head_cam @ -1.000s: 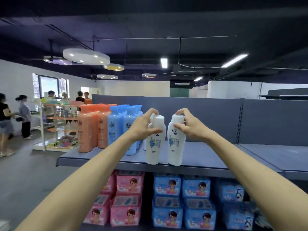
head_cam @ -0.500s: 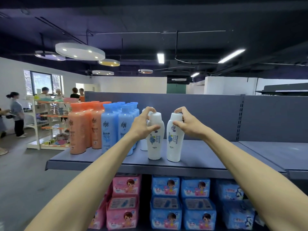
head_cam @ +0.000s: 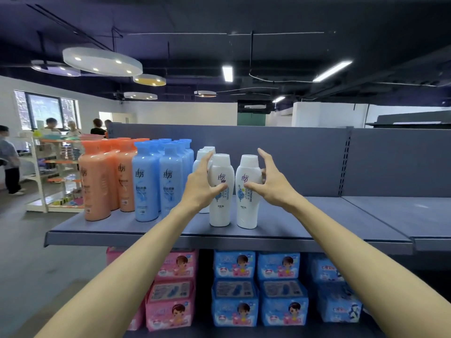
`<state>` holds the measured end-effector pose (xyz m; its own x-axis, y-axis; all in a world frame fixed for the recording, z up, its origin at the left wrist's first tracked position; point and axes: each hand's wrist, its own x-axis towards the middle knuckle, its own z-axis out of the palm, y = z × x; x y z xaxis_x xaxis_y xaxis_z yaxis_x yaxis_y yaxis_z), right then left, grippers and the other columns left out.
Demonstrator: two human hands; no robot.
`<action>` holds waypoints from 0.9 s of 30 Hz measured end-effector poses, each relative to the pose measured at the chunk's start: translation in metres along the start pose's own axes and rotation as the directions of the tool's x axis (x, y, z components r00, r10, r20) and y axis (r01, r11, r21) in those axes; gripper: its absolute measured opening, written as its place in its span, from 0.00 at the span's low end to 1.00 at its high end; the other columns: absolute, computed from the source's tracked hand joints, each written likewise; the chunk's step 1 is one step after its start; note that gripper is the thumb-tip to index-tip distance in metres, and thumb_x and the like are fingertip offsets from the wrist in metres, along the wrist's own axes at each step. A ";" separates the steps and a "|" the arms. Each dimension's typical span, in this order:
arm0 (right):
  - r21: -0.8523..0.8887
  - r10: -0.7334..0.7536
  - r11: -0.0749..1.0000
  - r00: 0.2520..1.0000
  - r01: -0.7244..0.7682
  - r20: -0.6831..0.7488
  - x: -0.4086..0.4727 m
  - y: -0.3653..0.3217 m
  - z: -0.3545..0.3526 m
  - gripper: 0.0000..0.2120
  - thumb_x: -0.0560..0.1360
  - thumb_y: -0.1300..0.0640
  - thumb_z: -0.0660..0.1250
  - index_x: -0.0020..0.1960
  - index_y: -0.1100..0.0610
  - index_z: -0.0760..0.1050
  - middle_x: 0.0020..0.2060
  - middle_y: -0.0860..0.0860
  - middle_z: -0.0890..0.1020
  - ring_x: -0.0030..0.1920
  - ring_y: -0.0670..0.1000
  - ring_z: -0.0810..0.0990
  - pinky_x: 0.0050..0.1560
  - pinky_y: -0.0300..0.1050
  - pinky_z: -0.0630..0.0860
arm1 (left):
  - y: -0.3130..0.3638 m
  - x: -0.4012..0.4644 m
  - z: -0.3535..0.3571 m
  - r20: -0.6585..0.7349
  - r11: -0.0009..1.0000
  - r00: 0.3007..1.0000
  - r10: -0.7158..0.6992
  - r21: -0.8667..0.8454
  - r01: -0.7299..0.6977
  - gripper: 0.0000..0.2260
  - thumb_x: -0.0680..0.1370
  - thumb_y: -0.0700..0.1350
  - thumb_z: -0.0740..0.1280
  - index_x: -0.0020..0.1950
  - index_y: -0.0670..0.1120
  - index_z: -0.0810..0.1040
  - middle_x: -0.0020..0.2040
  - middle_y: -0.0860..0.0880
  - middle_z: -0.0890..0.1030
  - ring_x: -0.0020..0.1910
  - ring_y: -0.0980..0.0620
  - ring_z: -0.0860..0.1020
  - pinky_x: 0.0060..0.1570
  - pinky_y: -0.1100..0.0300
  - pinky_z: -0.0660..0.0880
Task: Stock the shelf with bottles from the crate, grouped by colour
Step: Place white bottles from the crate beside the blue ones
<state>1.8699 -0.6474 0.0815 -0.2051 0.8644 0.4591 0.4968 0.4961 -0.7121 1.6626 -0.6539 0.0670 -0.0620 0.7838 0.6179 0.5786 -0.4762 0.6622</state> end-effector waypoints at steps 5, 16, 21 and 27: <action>-0.055 0.102 0.993 0.994 -0.103 -0.026 -0.005 0.023 0.016 0.28 0.70 0.54 0.76 0.65 0.50 0.66 0.57 0.48 0.79 0.55 0.50 0.80 0.56 0.53 0.79 | 0.001 -0.026 0.022 -0.172 0.928 0.982 -0.077 0.348 0.134 0.28 0.69 0.54 0.75 0.61 0.49 0.65 0.52 0.49 0.80 0.50 0.42 0.79 0.44 0.50 0.75; 0.044 0.072 0.996 0.988 -0.079 0.136 -0.002 0.037 0.008 0.36 0.74 0.55 0.73 0.74 0.45 0.56 0.60 0.47 0.78 0.59 0.50 0.79 0.57 0.59 0.80 | -0.002 -0.034 0.048 -0.147 0.887 0.962 -0.230 0.375 0.269 0.30 0.70 0.49 0.74 0.64 0.41 0.63 0.54 0.43 0.79 0.52 0.39 0.79 0.45 0.51 0.75; -0.033 0.072 0.997 0.990 -0.076 -0.125 -0.019 0.029 0.024 0.52 0.70 0.51 0.77 0.80 0.47 0.45 0.58 0.48 0.75 0.56 0.50 0.77 0.58 0.49 0.75 | -0.008 -0.040 0.054 -0.130 0.885 0.958 -0.255 0.367 0.286 0.26 0.70 0.51 0.75 0.55 0.43 0.62 0.54 0.42 0.79 0.52 0.39 0.79 0.45 0.52 0.74; -0.328 -0.076 0.943 0.912 -0.066 -0.403 -0.047 0.018 0.064 0.52 0.69 0.48 0.76 0.78 0.41 0.42 0.65 0.50 0.64 0.57 0.56 0.77 0.48 0.58 0.79 | -0.013 -0.038 0.058 -0.146 0.876 0.962 -0.230 0.399 0.270 0.27 0.69 0.52 0.75 0.56 0.41 0.65 0.53 0.41 0.79 0.51 0.38 0.79 0.41 0.52 0.73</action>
<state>1.8349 -0.6742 0.0127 0.1148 0.7174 0.6872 0.7580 0.3838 -0.5273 1.7045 -0.6547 0.0105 -0.3114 0.8057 0.5038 0.8147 -0.0466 0.5780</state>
